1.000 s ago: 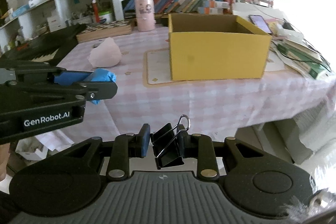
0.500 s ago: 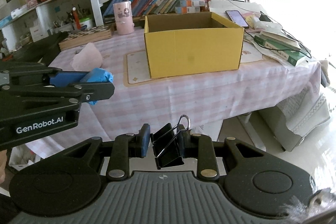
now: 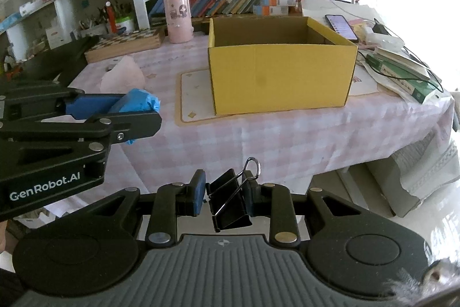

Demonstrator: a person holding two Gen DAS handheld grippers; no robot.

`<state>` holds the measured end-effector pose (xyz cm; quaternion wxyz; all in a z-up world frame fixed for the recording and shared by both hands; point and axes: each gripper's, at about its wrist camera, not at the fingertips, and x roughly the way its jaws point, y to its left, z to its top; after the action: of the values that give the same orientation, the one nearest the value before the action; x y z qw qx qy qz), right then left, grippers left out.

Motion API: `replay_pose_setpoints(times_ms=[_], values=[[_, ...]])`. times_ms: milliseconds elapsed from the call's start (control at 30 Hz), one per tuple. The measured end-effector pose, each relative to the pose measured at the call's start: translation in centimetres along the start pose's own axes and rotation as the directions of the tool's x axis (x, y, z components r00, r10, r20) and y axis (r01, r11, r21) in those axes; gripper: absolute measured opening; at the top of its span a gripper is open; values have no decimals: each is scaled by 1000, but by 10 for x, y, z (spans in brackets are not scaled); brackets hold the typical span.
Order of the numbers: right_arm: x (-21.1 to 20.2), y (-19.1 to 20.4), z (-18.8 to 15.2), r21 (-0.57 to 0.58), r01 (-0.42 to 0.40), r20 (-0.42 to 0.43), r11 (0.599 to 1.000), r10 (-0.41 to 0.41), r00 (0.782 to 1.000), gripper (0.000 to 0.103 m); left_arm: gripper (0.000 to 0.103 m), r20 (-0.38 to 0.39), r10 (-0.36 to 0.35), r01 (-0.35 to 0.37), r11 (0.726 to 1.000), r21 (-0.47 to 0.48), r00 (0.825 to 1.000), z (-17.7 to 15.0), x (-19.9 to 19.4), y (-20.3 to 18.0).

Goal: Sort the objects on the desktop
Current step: 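Lift the blue cloth and binder clip and carry both toward the yellow box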

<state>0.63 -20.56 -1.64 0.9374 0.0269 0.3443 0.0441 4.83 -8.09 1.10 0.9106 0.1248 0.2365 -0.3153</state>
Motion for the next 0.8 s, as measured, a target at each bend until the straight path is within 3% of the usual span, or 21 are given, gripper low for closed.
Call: replay_pose_setpoints(times_ms=[467,800], values=[[26,-36,64,-18,39,55,999,-38,998,25,26,115,-44,46,999,-17,992,53,38,15],[41,-66,113,-7,53,116,999,-52,992,25,26,154,-19,22,1000,-14,988,84,71,26]])
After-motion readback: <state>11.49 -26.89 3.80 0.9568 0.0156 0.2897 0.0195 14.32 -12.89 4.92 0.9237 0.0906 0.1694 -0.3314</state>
